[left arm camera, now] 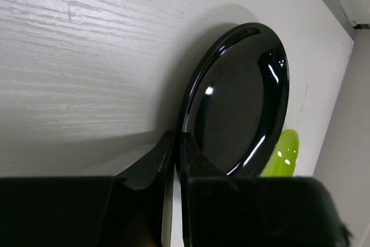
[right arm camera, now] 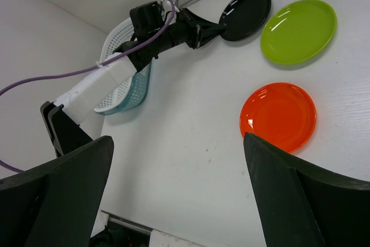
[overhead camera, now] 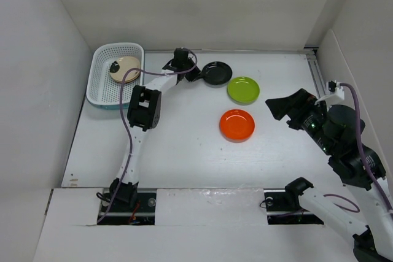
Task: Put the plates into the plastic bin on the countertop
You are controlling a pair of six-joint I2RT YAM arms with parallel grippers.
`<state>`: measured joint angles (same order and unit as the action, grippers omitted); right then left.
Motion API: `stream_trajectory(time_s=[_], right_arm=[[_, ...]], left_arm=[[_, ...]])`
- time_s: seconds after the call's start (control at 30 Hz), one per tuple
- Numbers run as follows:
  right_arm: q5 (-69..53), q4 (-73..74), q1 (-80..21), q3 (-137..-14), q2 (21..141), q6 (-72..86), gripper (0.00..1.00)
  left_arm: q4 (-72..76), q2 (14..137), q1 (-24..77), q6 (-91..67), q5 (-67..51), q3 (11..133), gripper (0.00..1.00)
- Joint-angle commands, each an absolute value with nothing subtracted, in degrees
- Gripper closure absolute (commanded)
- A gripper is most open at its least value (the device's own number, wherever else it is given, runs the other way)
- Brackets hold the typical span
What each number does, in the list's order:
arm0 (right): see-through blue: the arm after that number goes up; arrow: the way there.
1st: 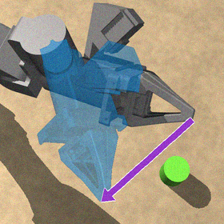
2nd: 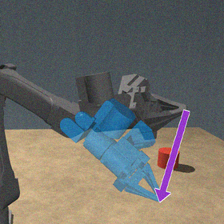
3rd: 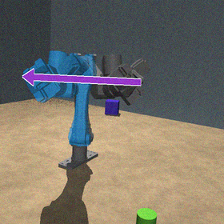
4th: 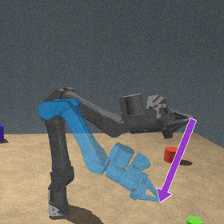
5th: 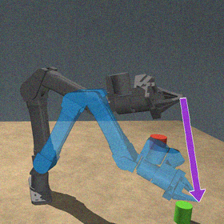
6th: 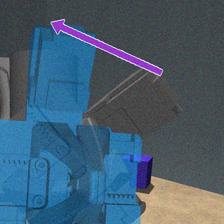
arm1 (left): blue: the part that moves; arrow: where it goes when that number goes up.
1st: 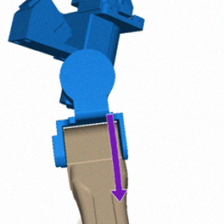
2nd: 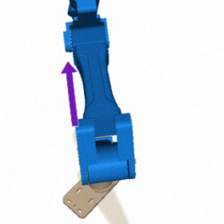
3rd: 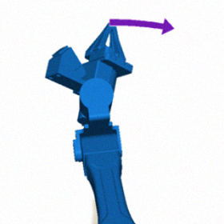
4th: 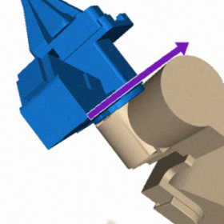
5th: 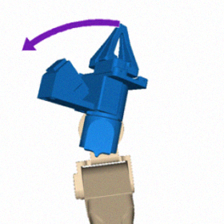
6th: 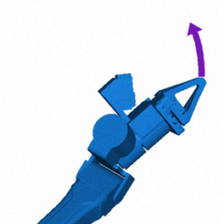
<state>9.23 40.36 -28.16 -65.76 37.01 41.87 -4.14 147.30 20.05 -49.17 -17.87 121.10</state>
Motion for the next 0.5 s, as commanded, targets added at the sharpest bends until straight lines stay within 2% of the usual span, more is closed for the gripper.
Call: stream_trajectory(time_s=[0.0, 0.2, 0.27, 0.4, 0.47], right_arm=[[8.80, 39.38, -27.95, -67.32, 36.74, 42.01, 0.00], [8.17, 38.85, -27.95, -67.32, 36.21, 42.01, 0.00], [7.65, 38.24, -27.95, -66.72, 36.21, 42.01, 0.00], [5.98, 37.62, -27.95, -66.18, 36.21, 42.01, 0.00], [5.37, 36.91, -27.95, -65.57, 36.74, 42.01, 0.00]], left_arm=[[-8.62, 148.89, 18.47, -49.74, -20.91, 120.60, 1.00], [-3.86, 134.60, 14.69, -50.02, -20.93, 114.08, 1.00], [-6.49, 130.71, 14.07, -48.17, -18.91, 116.09, 1.00], [-19.82, 120.62, 11.18, -43.07, -7.51, 122.07, 1.00], [-22.93, 117.35, 8.45, -43.07, -6.33, 120.51, 1.00]])
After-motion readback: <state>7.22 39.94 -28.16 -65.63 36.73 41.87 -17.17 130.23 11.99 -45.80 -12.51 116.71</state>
